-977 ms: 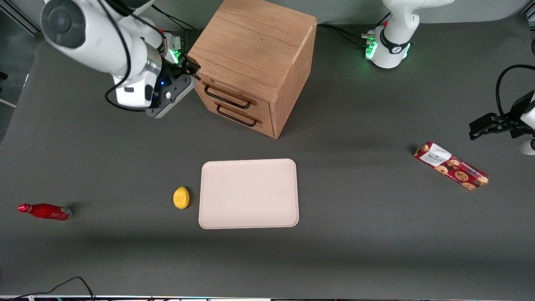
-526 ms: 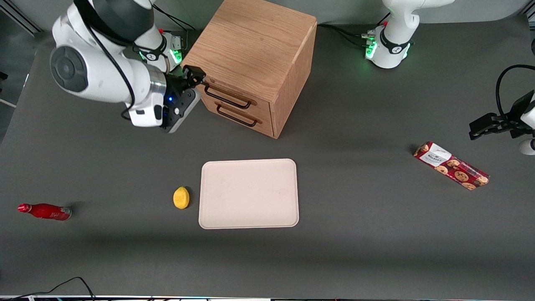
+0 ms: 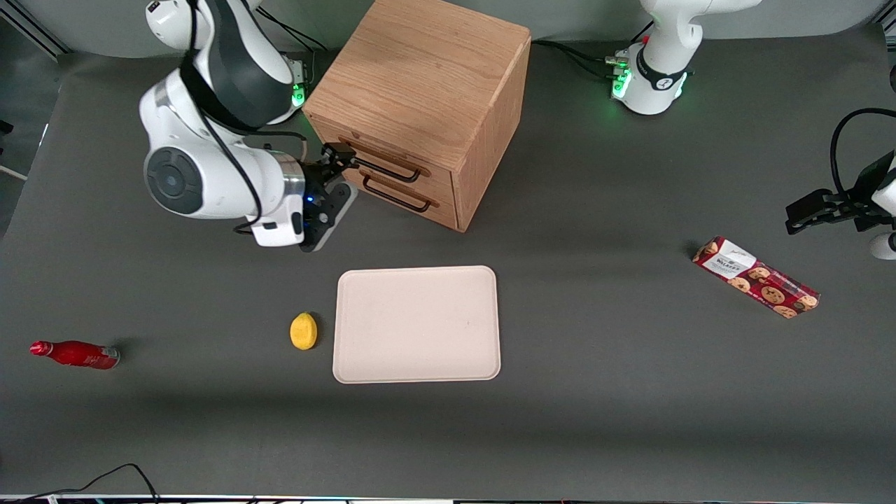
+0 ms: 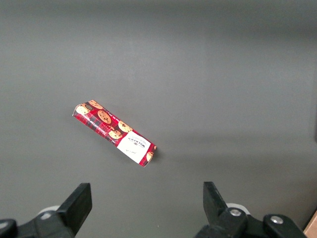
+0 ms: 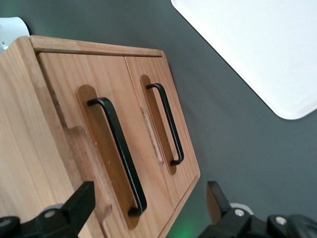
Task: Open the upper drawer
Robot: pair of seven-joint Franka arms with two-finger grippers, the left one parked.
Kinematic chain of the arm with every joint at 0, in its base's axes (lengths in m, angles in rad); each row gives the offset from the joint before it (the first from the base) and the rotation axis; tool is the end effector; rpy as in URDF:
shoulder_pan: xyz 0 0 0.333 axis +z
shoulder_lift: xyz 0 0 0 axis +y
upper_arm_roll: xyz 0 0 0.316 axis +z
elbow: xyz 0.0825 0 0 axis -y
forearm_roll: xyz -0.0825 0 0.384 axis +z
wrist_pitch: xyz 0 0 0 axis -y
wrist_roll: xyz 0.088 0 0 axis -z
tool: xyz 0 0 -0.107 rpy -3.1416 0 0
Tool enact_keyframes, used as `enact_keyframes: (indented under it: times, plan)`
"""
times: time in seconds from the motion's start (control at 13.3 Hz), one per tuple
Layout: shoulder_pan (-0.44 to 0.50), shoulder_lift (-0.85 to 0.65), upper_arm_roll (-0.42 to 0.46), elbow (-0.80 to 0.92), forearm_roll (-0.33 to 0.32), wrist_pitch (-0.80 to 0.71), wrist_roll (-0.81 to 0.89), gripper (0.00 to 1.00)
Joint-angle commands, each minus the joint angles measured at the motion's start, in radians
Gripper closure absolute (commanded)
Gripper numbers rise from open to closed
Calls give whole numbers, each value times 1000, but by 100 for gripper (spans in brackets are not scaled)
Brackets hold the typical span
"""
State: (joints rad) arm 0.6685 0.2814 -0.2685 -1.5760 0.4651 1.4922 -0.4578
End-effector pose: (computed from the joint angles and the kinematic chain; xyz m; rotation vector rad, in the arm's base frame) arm 0.5303 0.2970 0.4661 -2.4860 -1.0621 0.4659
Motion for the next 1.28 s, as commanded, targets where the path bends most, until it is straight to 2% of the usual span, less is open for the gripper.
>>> enact_keyframes:
  times: [0.0, 0.08, 0.38, 1.2]
  plan:
    - [-23, 4, 58, -21, 9, 39, -28, 0]
    - [-27, 4, 74, -30, -11, 43, -53, 0]
    - [-58, 4, 104, -103, -16, 120, -137, 0]
    - [-90, 2, 190, -182, -14, 141, -143, 0]
